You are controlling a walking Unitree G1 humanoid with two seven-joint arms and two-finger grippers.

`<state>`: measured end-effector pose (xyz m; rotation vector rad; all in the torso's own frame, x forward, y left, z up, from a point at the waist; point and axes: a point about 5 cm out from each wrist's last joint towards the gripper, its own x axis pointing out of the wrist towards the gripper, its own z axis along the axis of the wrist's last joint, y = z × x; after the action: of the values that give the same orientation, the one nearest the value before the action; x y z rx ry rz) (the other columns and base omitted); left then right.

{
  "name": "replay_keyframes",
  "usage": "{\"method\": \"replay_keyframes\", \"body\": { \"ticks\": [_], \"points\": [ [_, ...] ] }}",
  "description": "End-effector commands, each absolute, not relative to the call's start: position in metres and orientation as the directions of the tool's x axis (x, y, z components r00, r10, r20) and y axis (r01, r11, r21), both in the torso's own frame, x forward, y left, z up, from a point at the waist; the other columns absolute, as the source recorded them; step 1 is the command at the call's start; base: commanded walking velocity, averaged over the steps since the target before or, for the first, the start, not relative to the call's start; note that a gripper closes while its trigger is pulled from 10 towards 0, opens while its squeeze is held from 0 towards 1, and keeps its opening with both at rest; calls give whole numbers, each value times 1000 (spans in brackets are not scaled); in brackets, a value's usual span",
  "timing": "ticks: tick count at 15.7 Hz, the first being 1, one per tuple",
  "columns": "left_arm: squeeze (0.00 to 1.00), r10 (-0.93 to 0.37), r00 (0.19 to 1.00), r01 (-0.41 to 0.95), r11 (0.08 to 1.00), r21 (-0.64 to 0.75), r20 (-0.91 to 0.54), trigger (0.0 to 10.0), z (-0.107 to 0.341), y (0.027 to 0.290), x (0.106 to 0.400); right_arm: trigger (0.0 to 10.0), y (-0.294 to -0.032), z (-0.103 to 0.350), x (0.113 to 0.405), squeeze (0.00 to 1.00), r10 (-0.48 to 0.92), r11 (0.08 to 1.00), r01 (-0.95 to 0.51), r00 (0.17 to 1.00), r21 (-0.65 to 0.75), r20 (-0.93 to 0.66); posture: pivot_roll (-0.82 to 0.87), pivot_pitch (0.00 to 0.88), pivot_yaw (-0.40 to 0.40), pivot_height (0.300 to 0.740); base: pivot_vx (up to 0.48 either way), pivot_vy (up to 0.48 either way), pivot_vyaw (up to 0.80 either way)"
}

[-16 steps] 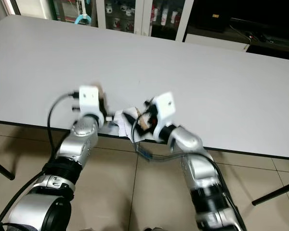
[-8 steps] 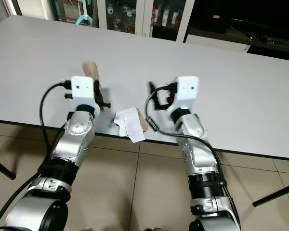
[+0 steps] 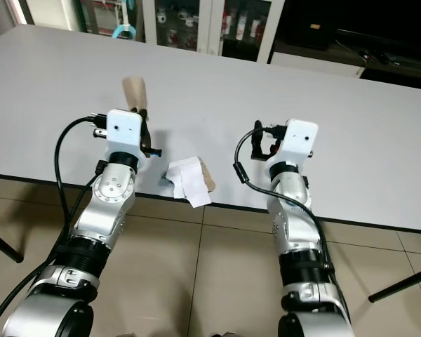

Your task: Picking trash to rubbish bin

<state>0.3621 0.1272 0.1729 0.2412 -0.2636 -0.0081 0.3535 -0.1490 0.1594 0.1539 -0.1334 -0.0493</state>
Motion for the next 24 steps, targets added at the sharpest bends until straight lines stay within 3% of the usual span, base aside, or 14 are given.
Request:
{"method": "replay_keyframes", "body": {
  "ticks": [1,7,24],
  "points": [
    [0,-71,958,0,969,246,279,10000,176,121,360,10000,-156,165,356,0,-87,987,65,985,148,151,-20,0,-126,740,0,0,0],
    [0,-63,969,1,968,252,238,10000,172,119,363,10000,-158,164,358,0,-137,981,113,979,157,149,-26,15,-121,740,0,0,0],
    [0,-64,972,3,966,258,226,10000,172,118,364,10000,-153,157,360,0,-105,982,83,986,167,128,-30,31,-124,740,-298,0,0]
  ]
}}
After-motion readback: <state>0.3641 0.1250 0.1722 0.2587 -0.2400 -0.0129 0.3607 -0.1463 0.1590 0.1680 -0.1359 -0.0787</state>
